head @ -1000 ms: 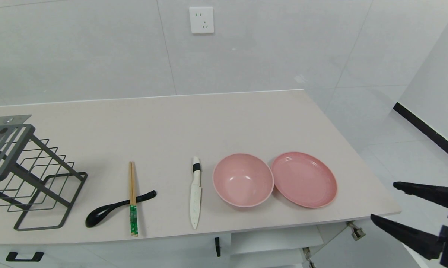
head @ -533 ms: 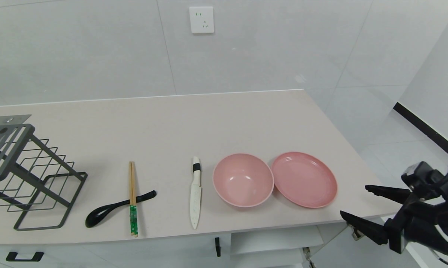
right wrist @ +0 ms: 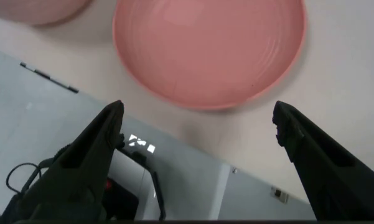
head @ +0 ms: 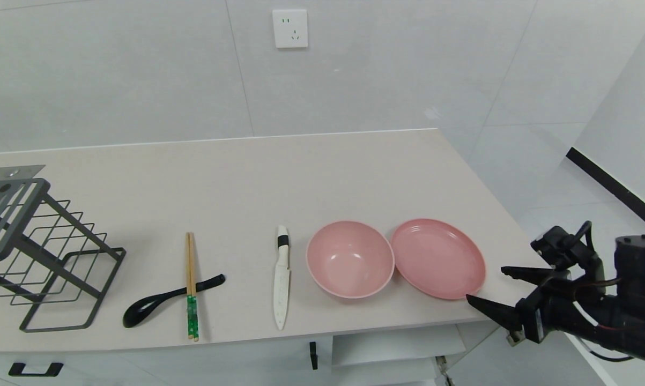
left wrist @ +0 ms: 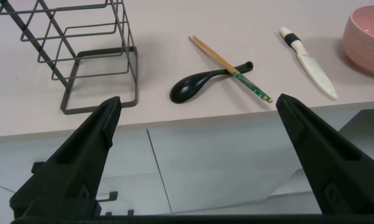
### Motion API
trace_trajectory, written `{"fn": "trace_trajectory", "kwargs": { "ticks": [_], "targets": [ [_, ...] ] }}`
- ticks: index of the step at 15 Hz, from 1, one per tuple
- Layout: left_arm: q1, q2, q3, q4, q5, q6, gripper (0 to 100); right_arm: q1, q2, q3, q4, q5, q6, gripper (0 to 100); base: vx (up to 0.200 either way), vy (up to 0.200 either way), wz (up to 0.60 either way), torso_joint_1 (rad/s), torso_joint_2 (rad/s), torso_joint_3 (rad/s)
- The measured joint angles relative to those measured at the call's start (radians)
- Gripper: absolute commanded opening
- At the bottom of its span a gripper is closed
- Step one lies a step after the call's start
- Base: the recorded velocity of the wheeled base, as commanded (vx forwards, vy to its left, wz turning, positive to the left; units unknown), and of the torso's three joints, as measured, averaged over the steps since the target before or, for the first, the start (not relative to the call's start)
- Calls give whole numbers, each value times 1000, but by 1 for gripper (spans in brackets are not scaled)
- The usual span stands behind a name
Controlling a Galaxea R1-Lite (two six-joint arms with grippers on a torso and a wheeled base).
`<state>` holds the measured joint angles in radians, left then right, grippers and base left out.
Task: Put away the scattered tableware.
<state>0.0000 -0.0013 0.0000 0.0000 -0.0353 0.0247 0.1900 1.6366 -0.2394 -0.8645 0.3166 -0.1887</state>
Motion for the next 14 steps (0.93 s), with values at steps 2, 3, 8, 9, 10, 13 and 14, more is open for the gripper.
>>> {"fn": "trace_trajectory", "kwargs": {
  "ticks": [2,3,8,9,10,13,14],
  "targets": [
    [0,0,0,0,0,0,100,-7,43,-52,-18,-2,11,100,0,0,0,0,0,0],
    [0,0,0,0,0,0,100,-17,62,-72,-18,-2,8,100,0,0,0,0,0,0],
    [0,0,0,0,0,0,100,-50,181,-190,-22,-7,1,100,0,0,0,0,0,0],
    [0,0,0,0,0,0,100,-53,205,-208,-22,-7,1,100,0,0,0,0,0,0],
    [0,0,0,0,0,0,100,-57,226,-223,-22,-7,1,100,0,0,0,0,0,0],
    [0,0,0,0,0,0,100,-76,264,-240,-22,-7,2,100,0,0,0,0,0,0],
    [0,0,0,0,0,0,100,-83,274,-243,-22,-7,2,100,0,0,0,0,0,0]
  ]
}}
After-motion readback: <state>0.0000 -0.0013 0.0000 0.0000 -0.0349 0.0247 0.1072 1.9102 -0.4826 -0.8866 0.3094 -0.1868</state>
